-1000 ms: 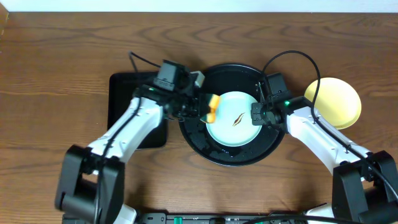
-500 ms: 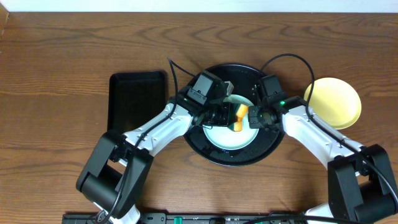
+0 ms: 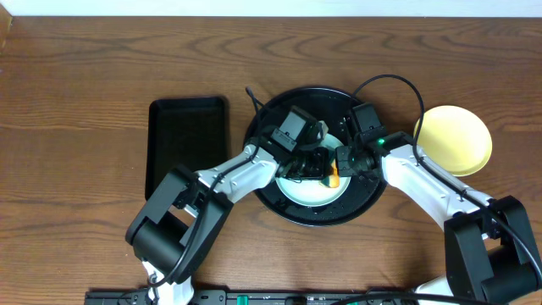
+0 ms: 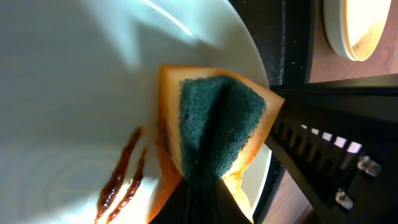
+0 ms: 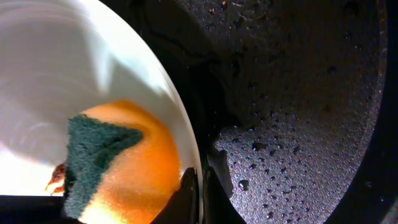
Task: Clean dirty plates on tray and stack at the side
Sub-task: 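Scrub the mint plate with the sponge in the left gripper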
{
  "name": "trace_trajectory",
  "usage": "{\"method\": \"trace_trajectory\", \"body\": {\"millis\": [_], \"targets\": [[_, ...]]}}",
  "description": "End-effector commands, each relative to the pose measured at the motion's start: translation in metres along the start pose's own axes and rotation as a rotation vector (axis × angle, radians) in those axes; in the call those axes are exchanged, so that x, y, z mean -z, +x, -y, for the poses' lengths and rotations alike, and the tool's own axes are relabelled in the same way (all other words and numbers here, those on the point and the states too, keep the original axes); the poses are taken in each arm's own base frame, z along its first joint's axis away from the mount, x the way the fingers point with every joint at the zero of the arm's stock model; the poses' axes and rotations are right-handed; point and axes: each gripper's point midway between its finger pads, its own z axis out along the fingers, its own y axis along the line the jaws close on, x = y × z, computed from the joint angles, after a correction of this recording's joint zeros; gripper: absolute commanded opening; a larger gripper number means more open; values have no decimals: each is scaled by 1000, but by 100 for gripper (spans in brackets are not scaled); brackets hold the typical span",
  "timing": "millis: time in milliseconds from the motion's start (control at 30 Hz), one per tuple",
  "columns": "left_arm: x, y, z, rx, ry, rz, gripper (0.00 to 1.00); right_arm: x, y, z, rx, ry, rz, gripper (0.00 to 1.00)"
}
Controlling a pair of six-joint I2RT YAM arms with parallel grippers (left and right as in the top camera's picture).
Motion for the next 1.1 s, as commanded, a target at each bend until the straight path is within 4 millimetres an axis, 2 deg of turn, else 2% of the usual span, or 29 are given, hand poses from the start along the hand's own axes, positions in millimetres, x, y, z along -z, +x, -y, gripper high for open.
{"method": "trace_trajectory", "body": {"millis": [0, 200, 400, 667, 833, 933, 1067], "targets": [[-7, -5, -21, 22, -112, 39, 8, -2, 3, -3, 1, -2, -10, 1], [7, -12, -69, 76, -338, 106, 8, -2, 5, -2, 2, 1, -19, 1], [19, -14, -90, 128, -393, 104, 8, -2, 8, -1, 2, 6, -30, 1], [25, -6, -101, 123, -452, 75, 8, -2, 10, 0, 2, 7, -34, 1], [47, -6, -113, 119, -568, 114, 8, -5, 16, 2, 1, 12, -51, 1], [61, -11, -107, 108, -585, 149, 8, -5, 16, 2, 1, 12, -51, 1], [78, -18, -85, 40, -537, 182, 8, -5, 16, 2, 1, 12, -52, 1]]}}
